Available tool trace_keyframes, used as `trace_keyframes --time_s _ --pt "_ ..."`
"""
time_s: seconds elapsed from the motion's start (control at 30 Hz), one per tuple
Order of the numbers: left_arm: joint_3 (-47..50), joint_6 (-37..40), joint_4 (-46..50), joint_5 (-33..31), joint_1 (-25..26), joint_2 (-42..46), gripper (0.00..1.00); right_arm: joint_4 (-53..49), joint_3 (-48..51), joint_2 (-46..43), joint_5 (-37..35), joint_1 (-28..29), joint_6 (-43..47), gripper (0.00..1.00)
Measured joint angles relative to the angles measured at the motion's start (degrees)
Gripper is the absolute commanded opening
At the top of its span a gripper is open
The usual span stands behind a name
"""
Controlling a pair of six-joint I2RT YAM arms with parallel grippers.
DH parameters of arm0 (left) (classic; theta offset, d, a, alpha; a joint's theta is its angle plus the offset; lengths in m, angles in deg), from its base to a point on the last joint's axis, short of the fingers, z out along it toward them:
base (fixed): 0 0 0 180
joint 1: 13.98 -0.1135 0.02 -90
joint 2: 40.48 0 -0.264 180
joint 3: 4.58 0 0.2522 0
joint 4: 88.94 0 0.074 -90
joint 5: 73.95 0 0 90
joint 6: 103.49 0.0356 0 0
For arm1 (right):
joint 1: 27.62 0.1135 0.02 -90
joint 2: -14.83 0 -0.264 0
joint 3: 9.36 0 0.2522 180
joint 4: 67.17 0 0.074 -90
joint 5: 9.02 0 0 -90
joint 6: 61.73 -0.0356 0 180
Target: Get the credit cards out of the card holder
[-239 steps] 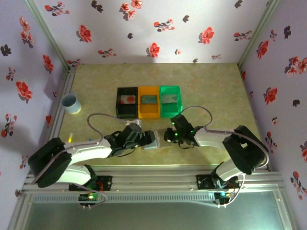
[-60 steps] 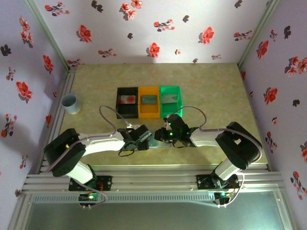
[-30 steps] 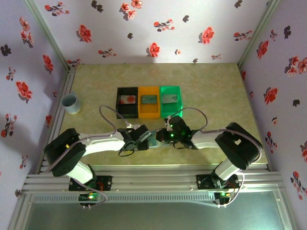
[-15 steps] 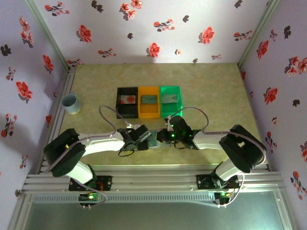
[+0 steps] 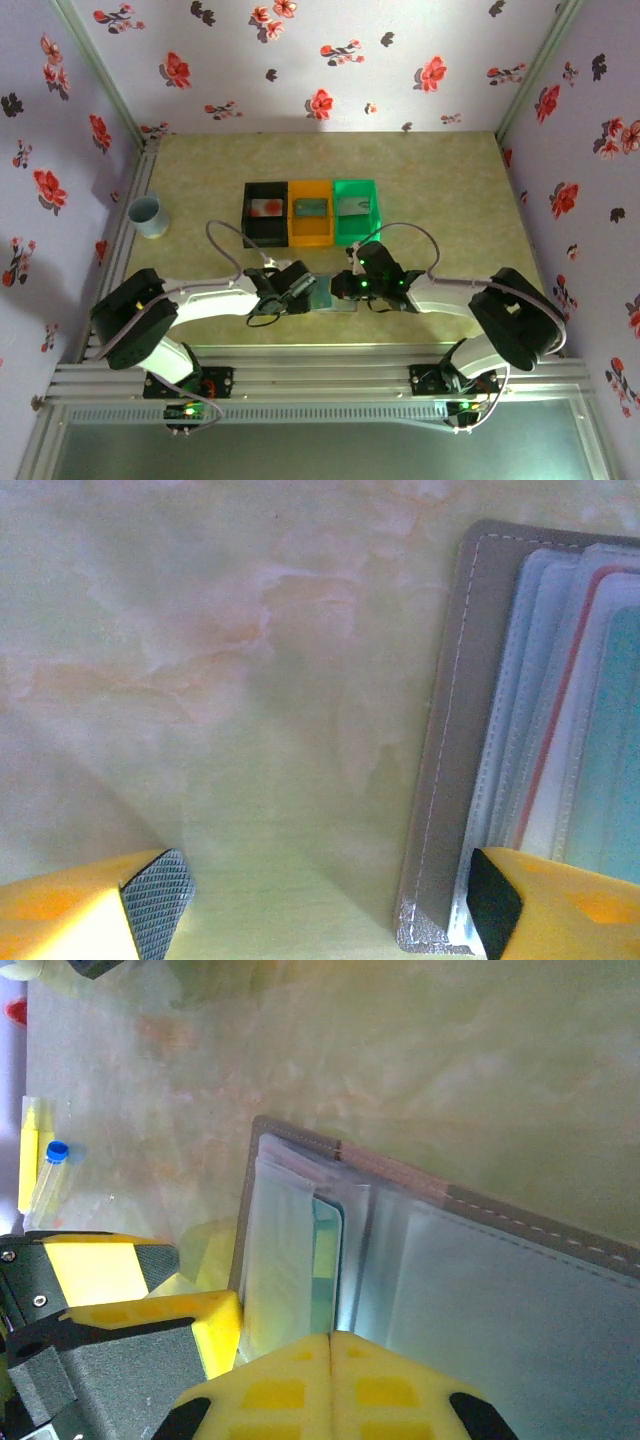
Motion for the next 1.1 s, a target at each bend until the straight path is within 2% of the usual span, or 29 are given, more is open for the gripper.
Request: trace_keyframes --time_s 1.1 --pt "0.0 0.0 0.0 0.2 0.0 0.0 0.78 -3.2 2.1 -4.0 -0.2 -3.3 1.5 0.0"
